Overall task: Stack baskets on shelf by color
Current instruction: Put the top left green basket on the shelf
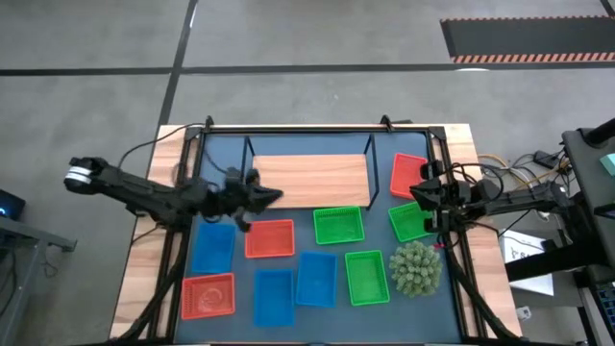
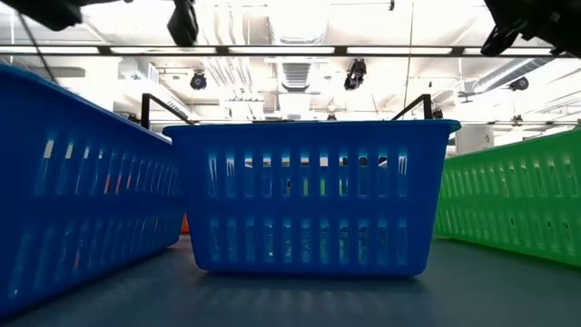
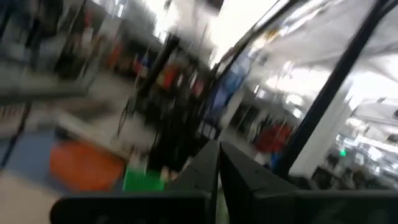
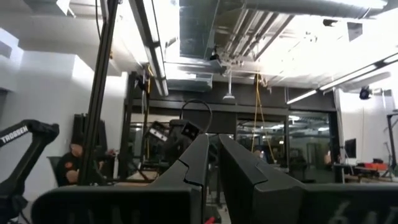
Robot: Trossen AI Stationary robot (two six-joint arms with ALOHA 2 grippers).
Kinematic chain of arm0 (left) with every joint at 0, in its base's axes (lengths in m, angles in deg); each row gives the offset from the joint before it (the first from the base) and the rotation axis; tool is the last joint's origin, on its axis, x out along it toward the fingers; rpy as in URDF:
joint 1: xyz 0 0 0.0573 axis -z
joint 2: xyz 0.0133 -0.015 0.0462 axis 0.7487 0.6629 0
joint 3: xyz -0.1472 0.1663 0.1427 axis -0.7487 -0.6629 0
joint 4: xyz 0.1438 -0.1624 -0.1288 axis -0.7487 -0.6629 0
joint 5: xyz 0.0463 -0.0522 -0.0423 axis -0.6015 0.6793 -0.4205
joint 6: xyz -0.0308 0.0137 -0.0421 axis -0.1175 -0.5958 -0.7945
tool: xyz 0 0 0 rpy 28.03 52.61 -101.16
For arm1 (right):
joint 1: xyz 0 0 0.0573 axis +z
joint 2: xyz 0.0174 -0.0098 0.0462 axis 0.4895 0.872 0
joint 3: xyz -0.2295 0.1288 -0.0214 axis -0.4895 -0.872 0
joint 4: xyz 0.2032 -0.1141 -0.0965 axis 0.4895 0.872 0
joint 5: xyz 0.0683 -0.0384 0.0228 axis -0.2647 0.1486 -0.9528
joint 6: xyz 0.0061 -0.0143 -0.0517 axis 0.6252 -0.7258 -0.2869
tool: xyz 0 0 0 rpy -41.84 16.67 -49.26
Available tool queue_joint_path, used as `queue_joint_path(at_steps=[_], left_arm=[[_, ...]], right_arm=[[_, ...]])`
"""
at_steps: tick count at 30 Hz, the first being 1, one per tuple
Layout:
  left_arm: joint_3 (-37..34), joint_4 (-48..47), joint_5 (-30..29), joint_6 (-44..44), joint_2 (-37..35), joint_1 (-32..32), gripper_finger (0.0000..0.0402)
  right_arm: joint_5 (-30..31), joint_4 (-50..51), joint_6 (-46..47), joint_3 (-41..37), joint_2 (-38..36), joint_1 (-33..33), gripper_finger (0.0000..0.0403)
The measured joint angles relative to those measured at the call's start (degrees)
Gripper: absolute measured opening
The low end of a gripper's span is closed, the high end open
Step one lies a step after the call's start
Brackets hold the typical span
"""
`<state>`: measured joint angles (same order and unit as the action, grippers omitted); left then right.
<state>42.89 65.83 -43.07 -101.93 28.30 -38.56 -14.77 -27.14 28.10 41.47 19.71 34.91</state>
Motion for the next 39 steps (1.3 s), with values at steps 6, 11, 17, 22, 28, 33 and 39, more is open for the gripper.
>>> queue_joint_path(at_steps=[6, 11, 17, 22, 28, 33, 39], left_arm=[[8.6, -14.0, -0.5, -8.7, 9.0, 1.4, 0.0000], [19.4, -37.0, -2.7, -14.2, 14.5, 2.7, 0.0000], [34.5, -64.5, -3.2, -14.1, 22.2, 4.6, 0.0000], [44.6, -74.7, 0.8, -2.8, 29.0, 6.9, 0.0000], [50.5, -79.9, 2.2, 23.5, 34.7, 9.6, 0.0000], [51.2, -80.5, 0.2, 43.1, 36.6, 10.0, 0.0001], [50.8, -82.1, -3.5, 54.6, 37.1, 7.5, 0.0034]], right_arm=[[-0.3, 6.0, 1.1, 3.0, 1.1, 0.0, 0.0027], [-2.2, 11.8, 0.4, 6.2, 3.4, 0.1, 0.0027], [-5.9, 12.5, -0.1, 8.1, 4.9, 0.1, 0.0027], [-6.3, 12.5, -1.5, 8.4, 4.9, 0.2, 0.0027], [-6.3, 12.6, -2.9, 8.4, 4.9, 0.2, 0.0027], [-6.3, 12.7, -3.8, 8.5, 4.9, 0.2, 0.0027], [-6.3, 12.9, -3.8, 8.5, 4.9, 0.1, 0.0027]])
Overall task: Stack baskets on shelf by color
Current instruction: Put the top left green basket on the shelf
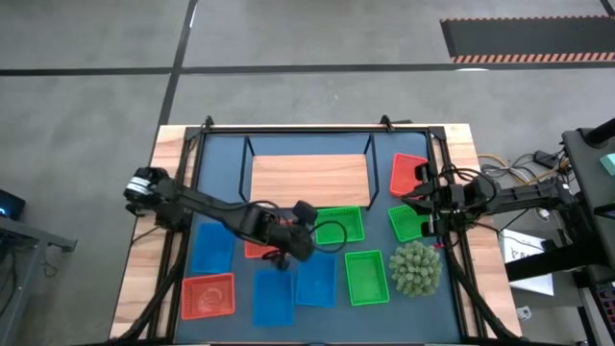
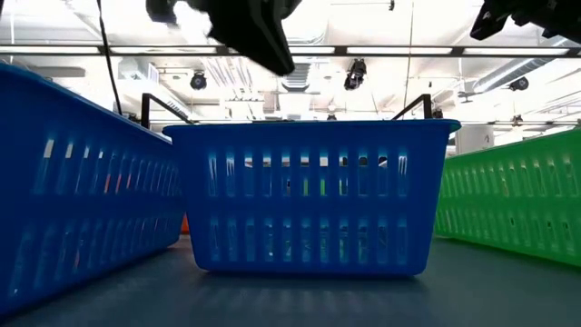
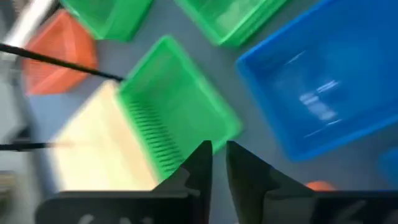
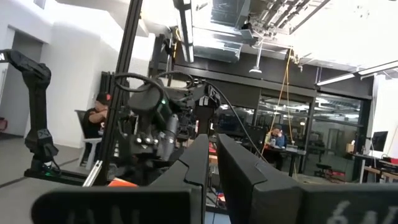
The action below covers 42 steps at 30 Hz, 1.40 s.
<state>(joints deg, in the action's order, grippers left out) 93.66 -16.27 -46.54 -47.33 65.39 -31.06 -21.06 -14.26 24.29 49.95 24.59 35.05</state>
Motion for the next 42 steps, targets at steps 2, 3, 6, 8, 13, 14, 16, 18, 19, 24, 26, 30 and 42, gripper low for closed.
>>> queue_joint_path(at_steps=[2, 3, 6, 8, 13, 14, 16, 18, 19, 24, 26, 30, 42], left_arm=[[-0.4, 0.4, -2.5, 5.7, 0.1, -0.1, 0.0047], [-0.5, 1.0, -2.4, 9.0, 0.2, -0.2, 0.0055], [-0.3, 2.4, -2.0, 13.6, 0.6, -1.2, 0.0080], [-0.2, 2.0, -0.8, 12.6, 1.4, -2.8, 0.0099], [-0.5, 2.0, 3.9, 13.0, 3.7, -5.5, 0.0142], [-0.5, 2.0, 4.1, 13.1, 4.4, -5.8, 0.0148], [-0.6, 2.0, 5.0, 14.5, 6.0, -6.4, 0.0154], [-0.8, 1.9, 6.0, 17.5, 7.5, -6.8, 0.0154], [-0.8, 2.1, 6.3, 19.2, 8.2, -6.9, 0.0153], [-0.8, 2.5, 6.6, 21.8, 11.8, -7.4, 0.0143], [-0.8, 3.1, 6.6, 21.8, 12.3, -7.7, 0.0139], [-0.8, 6.0, 6.7, 21.9, 13.0, -8.0, 0.0130], [-2.9, 9.5, 9.5, 23.5, 13.0, -8.4, 0.0121]], right_arm=[[0.0, 0.0, 0.0, 0.0, 0.0, 0.0, 0.0027], [0.0, 0.0, 0.0, 0.0, 0.0, 0.0, 0.0027], [0.0, 0.2, 0.0, 0.0, 0.0, 0.0, 0.0027], [0.0, 0.2, -0.1, 0.0, 0.0, 0.0, 0.0027], [0.0, 1.0, -1.1, 0.1, 0.0, 0.0, 0.0027], [0.0, 1.1, -1.1, 0.1, 0.0, 0.0, 0.0027], [0.0, 1.1, -1.1, 0.1, 0.0, 0.0, 0.0027], [0.0, 1.1, -1.1, 0.1, 0.0, 0.0, 0.0027], [0.0, 1.1, -1.1, 0.1, 0.0, 0.0, 0.0027], [0.0, 1.1, -1.1, 0.1, 0.0, 0.0, 0.0027], [0.0, 1.1, -1.1, 0.1, 0.0, 0.0, 0.0027], [0.0, 1.1, -1.1, 0.1, 0.0, 0.0, 0.0027], [0.0, 1.1, -1.4, 0.1, 0.0, 0.0, 0.0027]])
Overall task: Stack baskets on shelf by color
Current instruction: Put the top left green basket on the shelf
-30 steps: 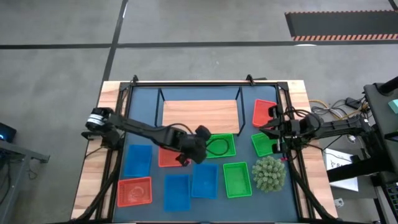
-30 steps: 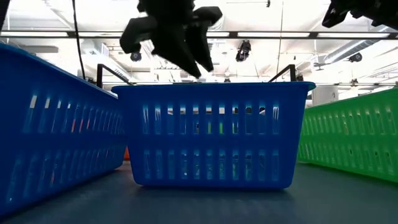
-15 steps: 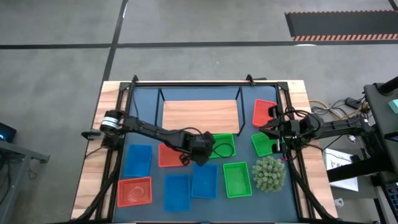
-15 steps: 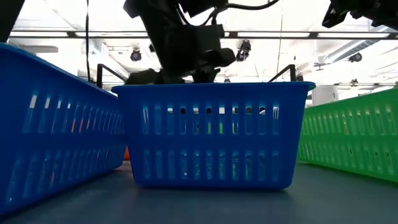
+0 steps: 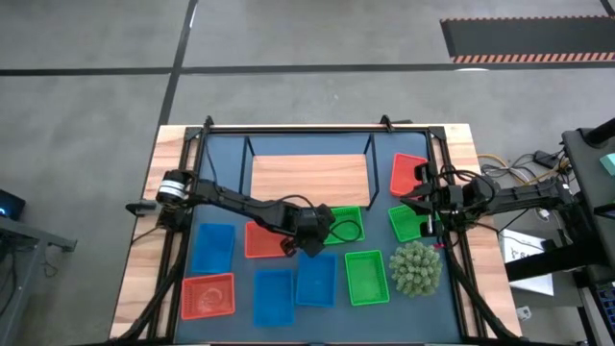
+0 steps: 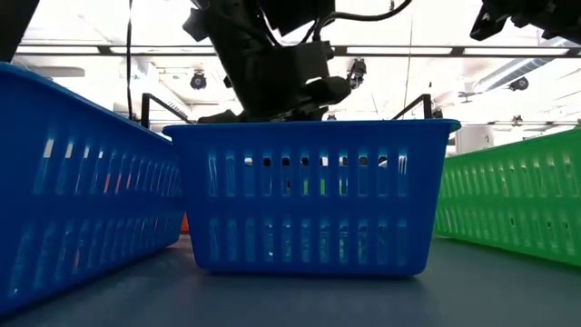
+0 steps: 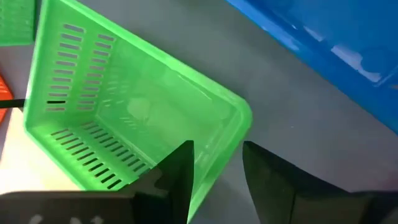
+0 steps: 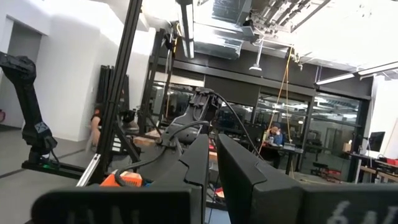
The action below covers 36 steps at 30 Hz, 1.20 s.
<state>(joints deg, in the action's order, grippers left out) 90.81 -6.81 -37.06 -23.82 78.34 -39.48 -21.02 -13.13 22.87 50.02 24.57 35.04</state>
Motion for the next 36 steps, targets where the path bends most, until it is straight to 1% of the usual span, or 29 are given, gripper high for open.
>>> queue_joint_path(at_steps=[4, 11, 12, 17, 20, 23, 26, 28, 32, 36], left_arm=[[0.0, 0.1, 0.2, 1.0, 0.0, 0.0, 0.0098], [0.0, 0.1, 0.4, 1.3, 0.0, 0.1, 0.0016], [0.0, 0.2, 0.5, 1.4, 0.0, 0.1, 0.0010], [0.1, -0.1, 0.2, 1.0, -1.2, 1.0, 0.0006], [0.7, 0.1, -1.8, -1.3, -2.7, 2.1, 0.0003], [1.3, -0.1, -6.0, -6.4, -4.9, 3.2, 0.0002], [1.6, -0.9, -12.0, -14.4, -7.7, 3.9, 0.0002], [1.6, -1.4, -13.7, -20.3, -9.9, 4.1, 0.0002], [1.4, -5.6, -15.8, -33.8, -14.0, 4.0, 0.0002], [1.4, -12.6, -22.0, -45.9, -16.6, 3.7, 0.0002]], right_arm=[[0.0, 0.0, 0.0, 0.0, 0.0, 0.0, 0.0027], [0.0, 0.0, -0.2, 0.0, 0.0, 0.0, 0.0027], [0.0, 0.0, -0.2, 0.0, 0.0, 0.0, 0.0027], [0.0, 0.0, -0.2, 0.0, 0.0, 0.0, 0.0027], [0.0, 0.0, -0.1, 0.0, 0.0, 0.0, 0.0027], [0.1, 0.2, -0.1, 0.0, 0.0, 0.0, 0.0027], [0.2, 0.2, 0.1, 0.0, 0.0, 0.0, 0.0027], [0.2, 0.2, 0.4, 0.0, 0.0, 0.0, 0.0027], [0.2, 0.5, 0.4, 0.0, 0.0, 0.0, 0.0027], [0.4, 1.4, 0.5, 0.0, 0.0, 0.0, 0.0027]])
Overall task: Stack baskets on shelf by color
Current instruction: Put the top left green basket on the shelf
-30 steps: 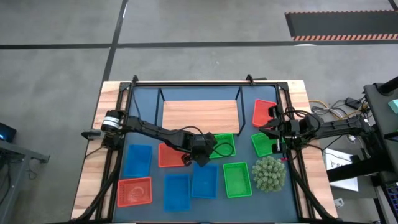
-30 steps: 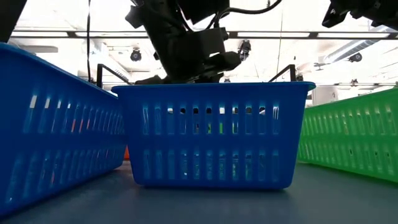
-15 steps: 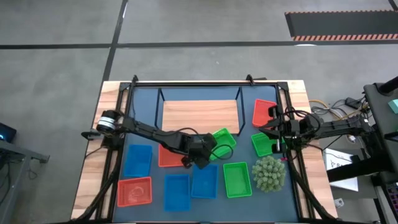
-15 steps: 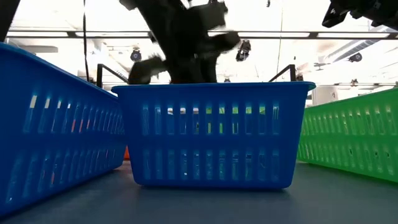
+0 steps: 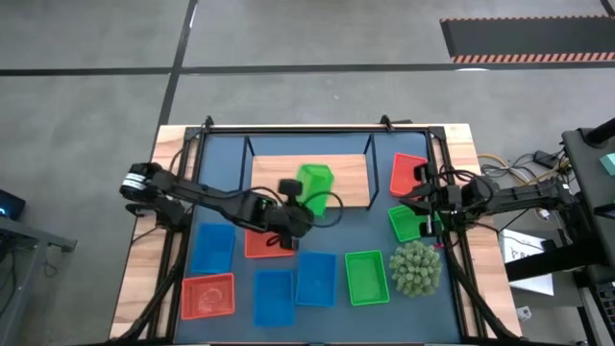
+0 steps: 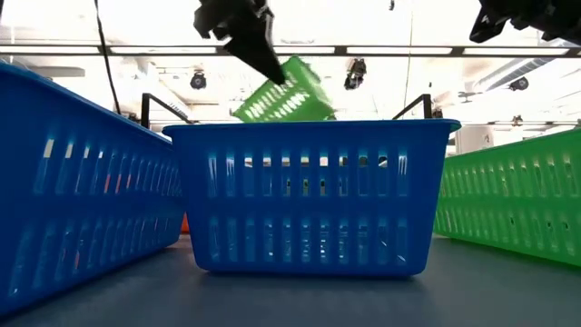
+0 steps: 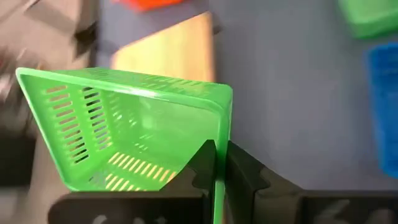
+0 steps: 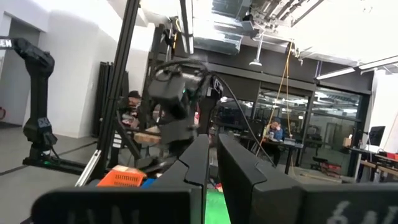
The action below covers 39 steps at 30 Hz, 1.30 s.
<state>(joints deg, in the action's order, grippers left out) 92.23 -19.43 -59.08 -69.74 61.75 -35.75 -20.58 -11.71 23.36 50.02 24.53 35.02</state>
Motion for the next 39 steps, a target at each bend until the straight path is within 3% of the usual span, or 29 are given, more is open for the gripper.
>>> queue_joint_path(at_steps=[3, 7, 21, 39], left_arm=[[-0.1, -4.7, -5.1, -10.2, -0.9, -0.6, 0.0002], [-0.2, -10.9, -5.9, -19.4, -0.9, -2.2, 0.0002], [-0.6, -17.9, 2.9, -16.0, 0.5, -10.7, 0.0001], [-1.4, -22.5, 7.2, -12.9, 5.6, -12.0, 0.0001]], right_arm=[[0.0, 0.1, 0.1, 0.0, 0.1, 0.0, 0.0027], [0.0, 0.0, 0.1, 0.0, 0.1, 0.0, 0.0027], [0.0, 0.3, 0.7, 0.0, 0.1, 0.0, 0.0027], [0.1, 1.1, 0.5, 0.0, 0.1, 0.0, 0.0027]])
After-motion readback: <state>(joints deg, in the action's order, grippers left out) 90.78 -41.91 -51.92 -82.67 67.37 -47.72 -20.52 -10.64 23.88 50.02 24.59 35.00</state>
